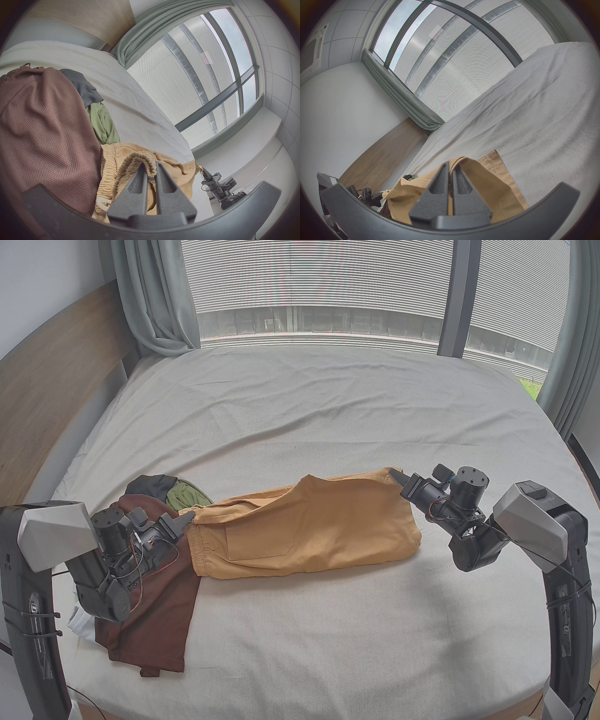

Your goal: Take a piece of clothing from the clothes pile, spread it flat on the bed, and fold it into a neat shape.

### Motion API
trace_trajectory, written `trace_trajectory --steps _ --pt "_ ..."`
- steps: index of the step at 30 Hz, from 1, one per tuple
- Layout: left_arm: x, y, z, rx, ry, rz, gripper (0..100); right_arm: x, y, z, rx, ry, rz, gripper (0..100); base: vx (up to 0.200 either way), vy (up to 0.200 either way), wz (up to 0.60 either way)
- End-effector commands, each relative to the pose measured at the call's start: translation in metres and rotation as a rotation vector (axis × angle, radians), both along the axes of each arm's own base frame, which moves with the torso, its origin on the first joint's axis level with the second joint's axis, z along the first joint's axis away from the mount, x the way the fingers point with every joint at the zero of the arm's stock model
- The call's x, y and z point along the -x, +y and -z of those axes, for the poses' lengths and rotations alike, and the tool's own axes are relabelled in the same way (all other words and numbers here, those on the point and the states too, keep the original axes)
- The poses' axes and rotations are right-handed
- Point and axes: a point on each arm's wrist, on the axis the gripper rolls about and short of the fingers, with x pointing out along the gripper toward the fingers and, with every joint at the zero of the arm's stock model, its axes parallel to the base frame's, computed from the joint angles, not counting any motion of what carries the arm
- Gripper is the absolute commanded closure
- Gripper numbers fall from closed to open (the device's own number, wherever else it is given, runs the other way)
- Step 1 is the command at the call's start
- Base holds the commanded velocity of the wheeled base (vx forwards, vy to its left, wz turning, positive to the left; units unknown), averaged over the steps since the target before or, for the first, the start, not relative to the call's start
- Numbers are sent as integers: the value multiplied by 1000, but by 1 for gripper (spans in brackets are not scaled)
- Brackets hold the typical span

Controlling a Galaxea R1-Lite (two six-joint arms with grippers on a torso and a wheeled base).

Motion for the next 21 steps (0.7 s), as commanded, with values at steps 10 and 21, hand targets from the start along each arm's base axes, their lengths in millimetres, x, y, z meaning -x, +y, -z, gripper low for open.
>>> trace_trajectory --steps 10,21 --pt "-13 1 19 -1 11 -2 100 -7 -2 14 4 13 8 100 0 0 0" --pt "-15 -1 18 -1 1 1 0 -8 0 22 5 18 5 0 0 0 0"
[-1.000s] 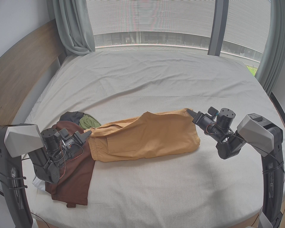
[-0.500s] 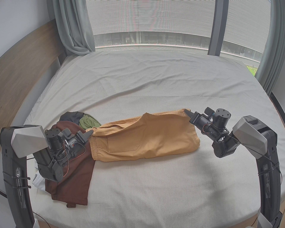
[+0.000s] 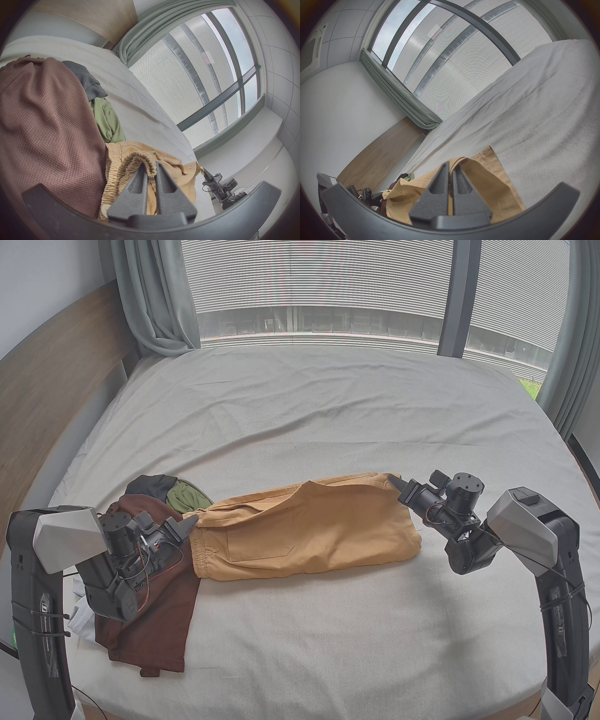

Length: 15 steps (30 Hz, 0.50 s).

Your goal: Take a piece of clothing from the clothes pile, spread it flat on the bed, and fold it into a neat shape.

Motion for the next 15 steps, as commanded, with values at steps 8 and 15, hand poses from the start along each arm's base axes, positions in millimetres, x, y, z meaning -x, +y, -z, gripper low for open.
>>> trace_trajectory --steps 8,15 --pt "-5 5 1 -2 -15 -16 0 -9 4 1 -13 -55 7 0 0 0 0" --pt "0 14 -19 -6 -50 -32 0 13 -2 -19 -7 -21 13 0 0 0 0"
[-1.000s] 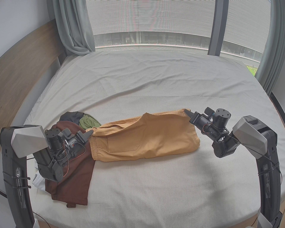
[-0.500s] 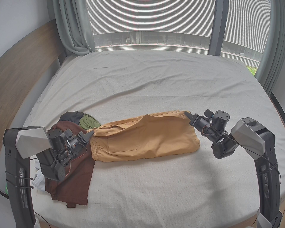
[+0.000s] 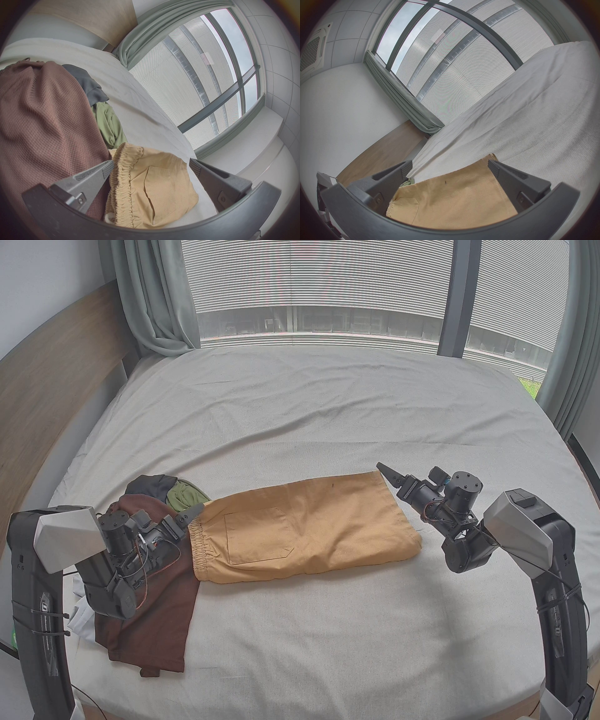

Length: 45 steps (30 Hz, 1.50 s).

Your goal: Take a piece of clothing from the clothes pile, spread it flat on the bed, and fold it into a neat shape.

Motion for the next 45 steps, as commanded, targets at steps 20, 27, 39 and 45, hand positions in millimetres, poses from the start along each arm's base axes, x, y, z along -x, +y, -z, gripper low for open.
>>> trace_trajectory --steps 20,27,39,45 --pt "59 -13 -61 -154 -120 201 0 138 -19 -10 124 235 -18 0 0 0 0" --pt "71 -16 -59 -274 -158 232 0 161 -22 11 142 312 -27 0 0 0 0" --pt "81 -25 -51 -415 -201 281 0 151 -23 68 164 442 -18 0 0 0 0" --pt "82 -26 -50 -442 -215 295 0 138 -23 84 161 441 -10 0 0 0 0"
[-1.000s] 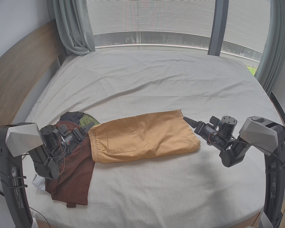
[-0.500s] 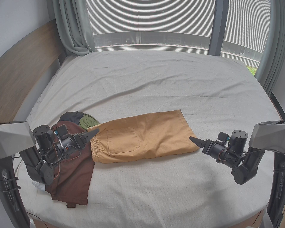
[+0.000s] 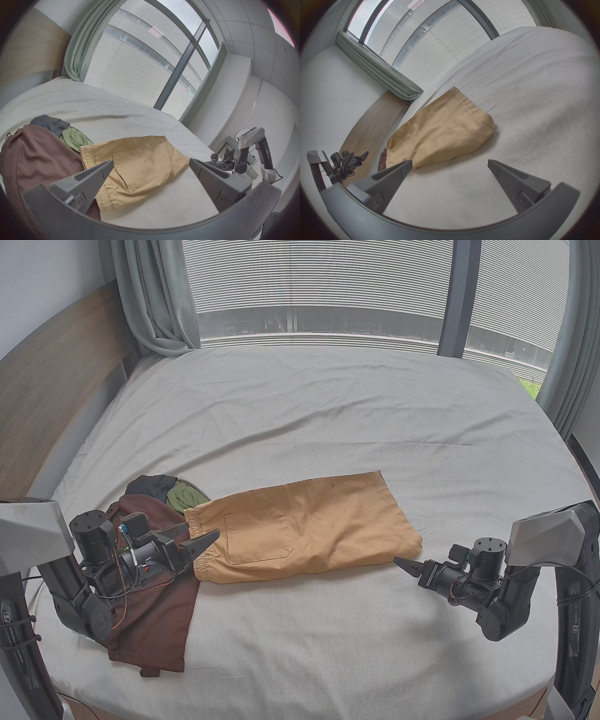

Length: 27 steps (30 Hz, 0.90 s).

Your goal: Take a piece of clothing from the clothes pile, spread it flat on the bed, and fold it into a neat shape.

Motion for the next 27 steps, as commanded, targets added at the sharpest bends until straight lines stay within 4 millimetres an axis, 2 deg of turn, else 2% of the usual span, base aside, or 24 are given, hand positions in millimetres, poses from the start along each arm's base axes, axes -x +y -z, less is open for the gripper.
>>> trace_trajectory --steps 1,14,20,27 --pt "2 -2 1 -6 3 9 0 -8 -1 23 4 31 8 0 0 0 0" --pt "2 -3 3 -4 15 12 0 -31 6 49 -31 45 20 0 0 0 0" --pt "1 -2 8 -6 26 9 0 -49 15 45 -69 45 22 0 0 0 0" --pt "0 -2 11 -7 35 9 0 -61 31 39 -99 43 -1 0 0 0 0"
